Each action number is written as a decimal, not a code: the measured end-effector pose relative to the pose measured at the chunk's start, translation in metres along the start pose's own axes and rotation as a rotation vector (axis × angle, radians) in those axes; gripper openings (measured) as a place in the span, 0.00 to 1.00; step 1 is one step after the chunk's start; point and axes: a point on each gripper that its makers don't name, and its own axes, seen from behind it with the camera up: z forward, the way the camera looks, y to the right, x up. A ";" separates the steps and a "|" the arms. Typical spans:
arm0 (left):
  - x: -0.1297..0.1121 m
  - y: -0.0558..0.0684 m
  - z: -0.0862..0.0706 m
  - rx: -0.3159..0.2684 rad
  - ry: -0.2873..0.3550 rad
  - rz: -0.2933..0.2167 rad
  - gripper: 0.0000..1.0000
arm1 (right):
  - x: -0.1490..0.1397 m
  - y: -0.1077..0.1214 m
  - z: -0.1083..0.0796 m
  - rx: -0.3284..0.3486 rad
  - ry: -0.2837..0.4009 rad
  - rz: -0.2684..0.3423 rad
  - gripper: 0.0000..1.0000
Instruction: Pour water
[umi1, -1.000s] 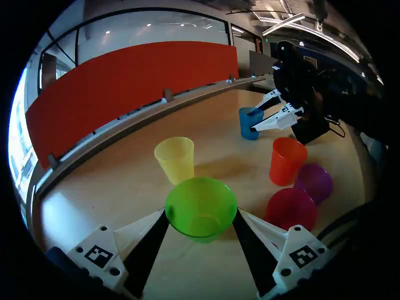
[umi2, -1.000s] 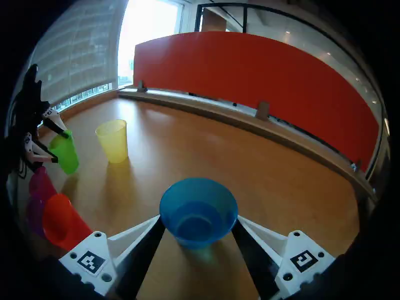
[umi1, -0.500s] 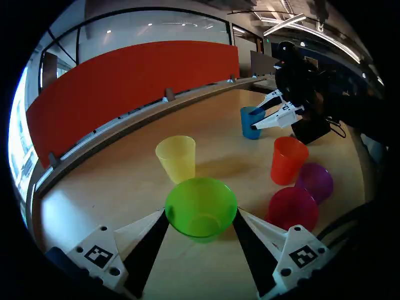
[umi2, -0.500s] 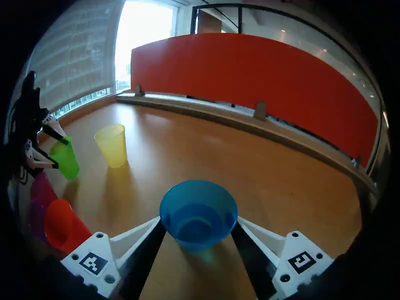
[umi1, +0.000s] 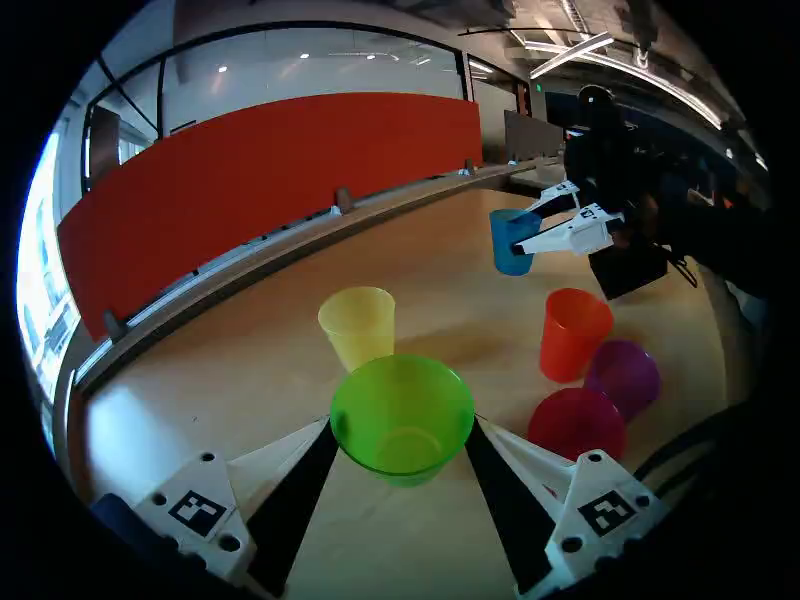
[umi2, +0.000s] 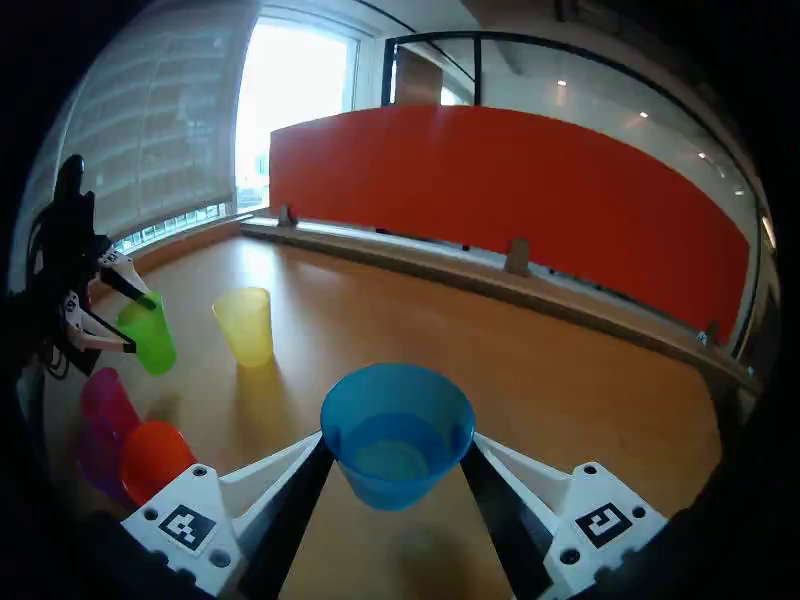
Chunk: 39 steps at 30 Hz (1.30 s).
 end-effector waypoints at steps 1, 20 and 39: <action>0.002 0.000 -0.002 0.002 0.005 -0.001 0.86 | 0.005 -0.003 -0.004 0.001 0.016 0.002 0.89; 0.044 0.018 -0.058 0.031 0.132 -0.021 0.86 | 0.072 -0.043 -0.088 0.001 0.259 0.024 0.89; 0.050 0.051 -0.101 0.010 0.203 -0.051 0.86 | 0.076 -0.069 -0.147 -0.016 0.378 0.026 0.89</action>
